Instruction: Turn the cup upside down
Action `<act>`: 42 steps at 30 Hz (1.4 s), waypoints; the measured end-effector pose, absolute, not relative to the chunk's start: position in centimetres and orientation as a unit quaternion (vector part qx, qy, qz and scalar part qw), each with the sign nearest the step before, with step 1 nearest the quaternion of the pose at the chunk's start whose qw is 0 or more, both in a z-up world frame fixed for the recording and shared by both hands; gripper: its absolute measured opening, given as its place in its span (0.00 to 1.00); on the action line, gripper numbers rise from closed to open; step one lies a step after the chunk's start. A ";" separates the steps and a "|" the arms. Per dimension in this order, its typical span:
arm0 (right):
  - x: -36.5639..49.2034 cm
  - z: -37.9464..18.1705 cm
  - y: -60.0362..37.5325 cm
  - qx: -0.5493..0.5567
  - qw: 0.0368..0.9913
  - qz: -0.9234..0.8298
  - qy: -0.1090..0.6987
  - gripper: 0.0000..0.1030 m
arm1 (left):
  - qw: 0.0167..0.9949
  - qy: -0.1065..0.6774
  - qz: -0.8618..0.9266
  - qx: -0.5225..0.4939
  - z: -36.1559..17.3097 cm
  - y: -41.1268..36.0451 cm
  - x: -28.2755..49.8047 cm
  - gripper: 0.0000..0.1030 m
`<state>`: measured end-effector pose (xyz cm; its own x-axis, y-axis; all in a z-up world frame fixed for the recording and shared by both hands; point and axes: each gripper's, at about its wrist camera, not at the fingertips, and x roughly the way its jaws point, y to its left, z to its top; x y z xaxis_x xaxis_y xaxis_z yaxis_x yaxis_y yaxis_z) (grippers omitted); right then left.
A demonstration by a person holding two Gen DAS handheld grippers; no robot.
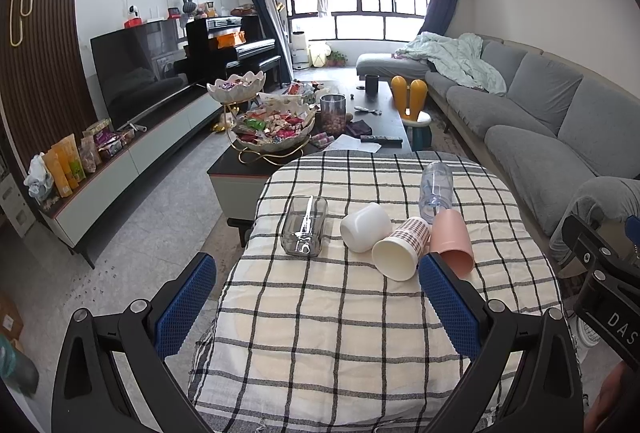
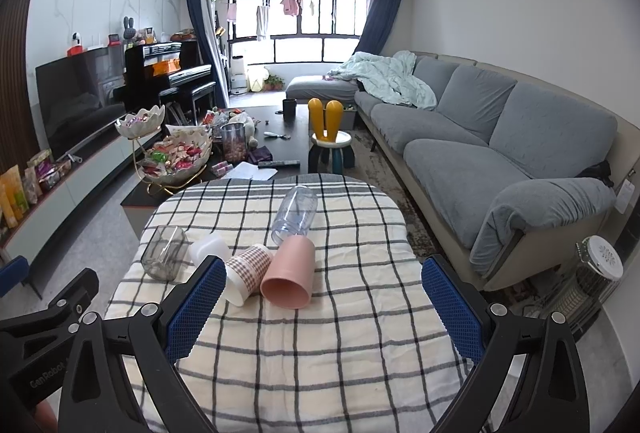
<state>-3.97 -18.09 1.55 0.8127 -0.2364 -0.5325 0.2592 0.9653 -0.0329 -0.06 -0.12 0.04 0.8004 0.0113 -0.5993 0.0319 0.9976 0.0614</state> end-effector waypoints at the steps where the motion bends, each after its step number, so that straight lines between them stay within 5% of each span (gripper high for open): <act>1: -4.0 1.6 -18.1 0.021 0.952 -0.130 0.277 0.96 | 0.948 0.316 -0.005 0.034 0.0 -0.1 -0.1 1.00; 42: -3.7 1.3 -17.8 0.021 0.950 -0.129 0.282 0.96 | 0.947 0.319 -0.007 0.032 -0.2 0.4 0.1 1.00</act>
<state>-3.74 -17.82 1.33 0.8077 -0.2340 -0.5412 0.2577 0.9657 -0.0329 0.07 0.39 -0.24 0.7959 0.0062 -0.6054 0.0341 0.9979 0.0551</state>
